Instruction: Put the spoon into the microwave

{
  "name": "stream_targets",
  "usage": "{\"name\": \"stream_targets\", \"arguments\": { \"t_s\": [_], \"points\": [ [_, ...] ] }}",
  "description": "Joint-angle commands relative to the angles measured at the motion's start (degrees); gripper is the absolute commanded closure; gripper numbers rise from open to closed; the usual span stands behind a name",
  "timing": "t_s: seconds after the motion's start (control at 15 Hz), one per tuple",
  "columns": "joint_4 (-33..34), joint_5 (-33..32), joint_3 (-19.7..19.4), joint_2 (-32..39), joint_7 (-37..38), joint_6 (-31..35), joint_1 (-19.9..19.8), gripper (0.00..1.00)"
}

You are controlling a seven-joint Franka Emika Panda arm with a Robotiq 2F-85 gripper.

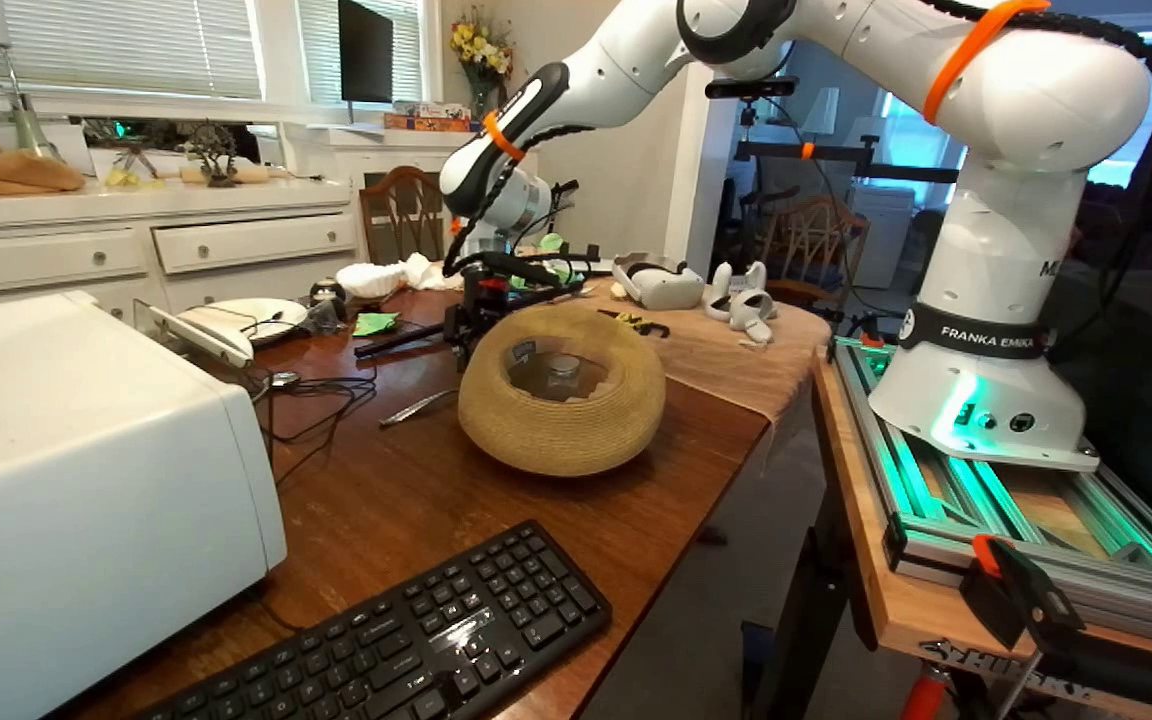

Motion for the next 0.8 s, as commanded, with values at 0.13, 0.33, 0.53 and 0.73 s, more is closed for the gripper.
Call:
{"name": "stream_targets", "arguments": {
  "t_s": [0.13, 0.33, 0.53, 0.73],
  "points": [
    [0.76, 0.33, 0.79, 1.23, -2.99, 2.24, 0.07, 0.55],
    [0.78, 0.3, 0.91, 1.3, -4.19, 2.43, -0.06, 0.77],
    [0.73, 0.44, 1.09, 1.39, -5.06, 2.43, -0.29, 0.99],
    [1.23, 0.84, 1.5, 1.68, -5.4, 1.23, -0.72, 0.97]
  ]
}}
